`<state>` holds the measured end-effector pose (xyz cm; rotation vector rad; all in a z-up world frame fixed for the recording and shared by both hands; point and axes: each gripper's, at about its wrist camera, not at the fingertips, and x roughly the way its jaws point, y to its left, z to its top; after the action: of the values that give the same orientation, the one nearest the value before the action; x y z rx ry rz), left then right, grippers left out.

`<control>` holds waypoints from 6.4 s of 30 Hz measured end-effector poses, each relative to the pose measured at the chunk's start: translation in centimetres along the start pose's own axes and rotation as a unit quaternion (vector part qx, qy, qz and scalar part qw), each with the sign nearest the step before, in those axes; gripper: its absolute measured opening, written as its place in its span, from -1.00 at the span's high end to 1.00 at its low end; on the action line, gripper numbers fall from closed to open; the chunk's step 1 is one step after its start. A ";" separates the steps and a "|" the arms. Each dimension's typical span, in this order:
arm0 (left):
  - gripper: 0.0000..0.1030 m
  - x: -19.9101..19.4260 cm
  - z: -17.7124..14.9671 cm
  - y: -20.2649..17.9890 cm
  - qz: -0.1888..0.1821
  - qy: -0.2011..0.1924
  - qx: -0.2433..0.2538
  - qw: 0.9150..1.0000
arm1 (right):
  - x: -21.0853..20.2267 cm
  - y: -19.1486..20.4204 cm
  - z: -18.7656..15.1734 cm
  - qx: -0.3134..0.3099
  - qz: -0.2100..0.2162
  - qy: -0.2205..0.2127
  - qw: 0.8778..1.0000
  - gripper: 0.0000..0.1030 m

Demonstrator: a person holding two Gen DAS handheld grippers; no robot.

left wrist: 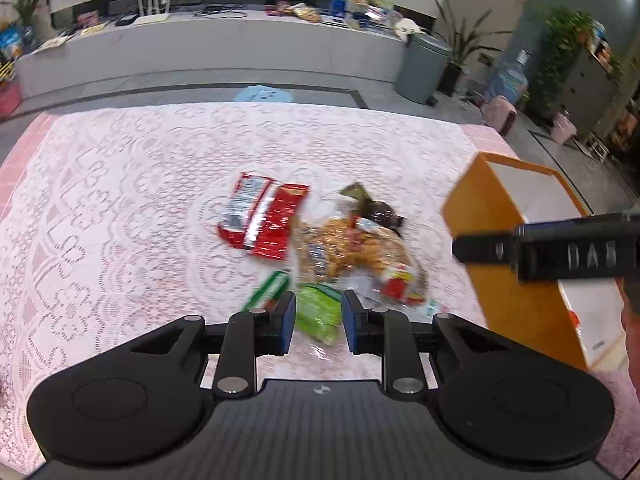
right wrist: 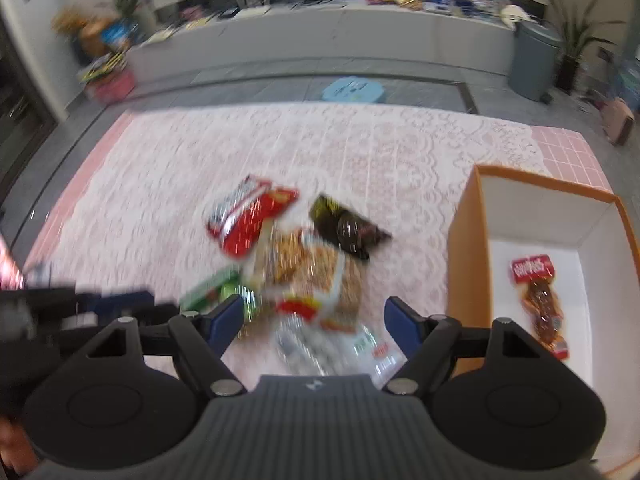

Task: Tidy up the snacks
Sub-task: 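Move both open tools back over the snack pile, then grasp the green sausage with the left tool while the right tool grasps the bread bag, then carry the sausage and bread bag over the box and release both, then move both open tools back toward the remaining snacks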

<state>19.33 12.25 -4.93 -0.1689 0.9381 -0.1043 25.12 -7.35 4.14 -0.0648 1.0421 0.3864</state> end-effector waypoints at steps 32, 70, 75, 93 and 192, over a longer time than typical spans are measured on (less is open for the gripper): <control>0.15 8.9 -2.0 3.9 0.008 0.033 0.108 0.994 | 10.8 -2.1 -4.2 -0.017 -0.003 -0.053 0.998 -0.35; 0.51 8.2 -1.4 4.5 0.026 0.000 0.061 0.998 | 11.6 -0.9 -4.7 -0.034 -0.031 -0.027 0.999 0.05; 0.51 7.0 -1.2 4.3 0.020 -0.010 0.037 0.999 | 10.6 -0.7 -4.7 -0.032 -0.025 -0.028 0.999 0.07; 0.51 1.0 -1.1 0.0 -0.023 -0.040 0.006 0.999 | 2.5 -1.1 -3.8 0.005 0.057 -0.057 0.997 0.12; 0.08 5.8 2.4 -23.8 -0.059 0.025 0.262 0.963 | -2.1 -19.5 -4.3 -0.046 -0.145 0.091 0.984 -0.49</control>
<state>24.25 -11.84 -3.62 0.2690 0.9202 -0.4637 27.27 -27.05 1.23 -0.3369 1.1756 0.1651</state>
